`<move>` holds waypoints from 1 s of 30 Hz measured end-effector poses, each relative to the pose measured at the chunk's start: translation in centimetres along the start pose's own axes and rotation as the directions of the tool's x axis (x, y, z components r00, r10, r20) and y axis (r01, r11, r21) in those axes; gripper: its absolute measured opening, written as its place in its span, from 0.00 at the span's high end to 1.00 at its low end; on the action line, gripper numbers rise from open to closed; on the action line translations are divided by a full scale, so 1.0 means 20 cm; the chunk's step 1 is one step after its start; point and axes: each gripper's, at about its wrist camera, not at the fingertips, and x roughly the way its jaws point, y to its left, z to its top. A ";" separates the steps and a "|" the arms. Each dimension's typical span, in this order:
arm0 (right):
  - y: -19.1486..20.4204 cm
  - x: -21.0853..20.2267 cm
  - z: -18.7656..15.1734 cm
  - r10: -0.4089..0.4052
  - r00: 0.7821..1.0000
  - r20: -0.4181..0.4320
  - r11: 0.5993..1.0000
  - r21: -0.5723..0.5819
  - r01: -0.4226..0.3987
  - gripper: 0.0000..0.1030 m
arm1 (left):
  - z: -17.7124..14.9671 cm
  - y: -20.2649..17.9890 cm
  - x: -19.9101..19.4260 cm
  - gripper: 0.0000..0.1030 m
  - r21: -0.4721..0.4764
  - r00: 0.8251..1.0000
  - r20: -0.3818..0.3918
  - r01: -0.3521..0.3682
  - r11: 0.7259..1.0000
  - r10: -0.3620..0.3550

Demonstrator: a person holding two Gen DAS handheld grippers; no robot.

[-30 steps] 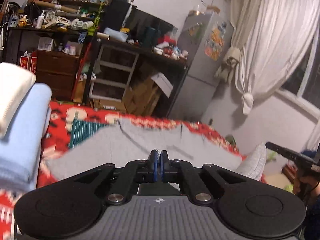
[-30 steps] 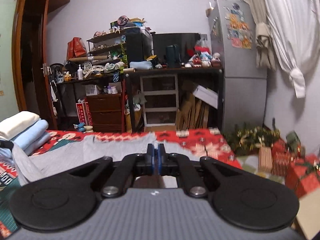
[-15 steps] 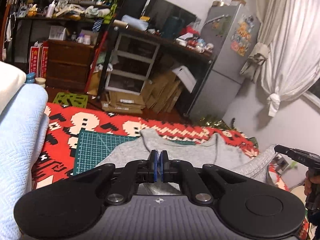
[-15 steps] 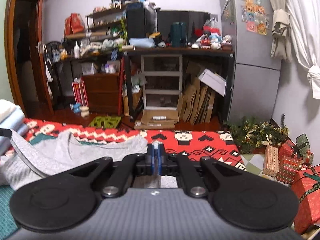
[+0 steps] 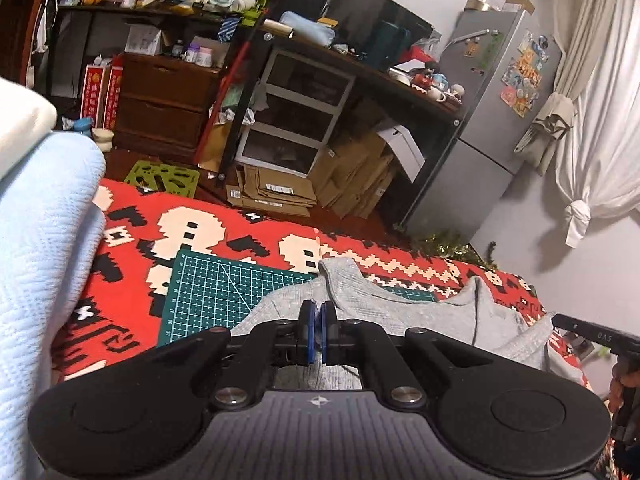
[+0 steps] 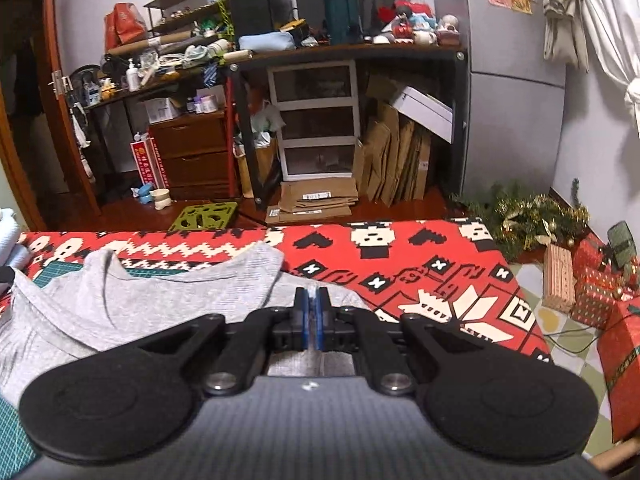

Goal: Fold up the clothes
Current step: 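Lift the hem with both grippers and carry it toward the collar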

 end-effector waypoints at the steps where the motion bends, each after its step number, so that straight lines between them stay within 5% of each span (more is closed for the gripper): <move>1: 0.00 0.02 0.00 -0.004 1.000 -0.006 1.000 0.005 0.004 0.97 | 0.00 0.00 0.01 0.97 0.001 1.000 -0.003 -0.009 1.000 0.009; 13: -0.04 0.20 -0.03 -0.050 0.997 -0.064 0.996 0.076 0.055 0.97 | -0.03 0.05 0.16 0.96 -0.003 0.997 -0.033 -0.070 0.998 0.070; 18: -0.04 0.26 -0.04 -0.066 0.995 -0.079 0.991 0.108 0.075 0.85 | -0.02 0.06 0.14 0.75 -0.004 0.995 -0.040 -0.087 0.996 0.086; 19: -0.05 0.26 -0.03 -0.067 0.995 -0.074 0.990 0.122 0.076 0.82 | -0.01 0.06 0.11 0.65 -0.010 0.996 -0.033 -0.080 0.997 0.080; 24: -0.10 0.12 0.01 -0.049 0.999 0.006 0.984 0.173 0.047 0.73 | -0.01 0.02 -0.04 0.60 0.021 1.000 -0.017 -0.023 1.000 0.024; 28: -0.09 -0.06 -0.02 -0.025 1.000 0.015 0.994 0.110 0.023 0.73 | -0.05 -0.02 -0.17 0.58 0.065 0.999 -0.022 0.037 0.997 -0.036; 30: -0.07 -0.15 -0.07 -0.007 1.000 -0.021 0.998 0.058 0.008 0.83 | -0.08 -0.05 -0.23 0.60 0.088 0.997 -0.037 0.068 0.994 -0.065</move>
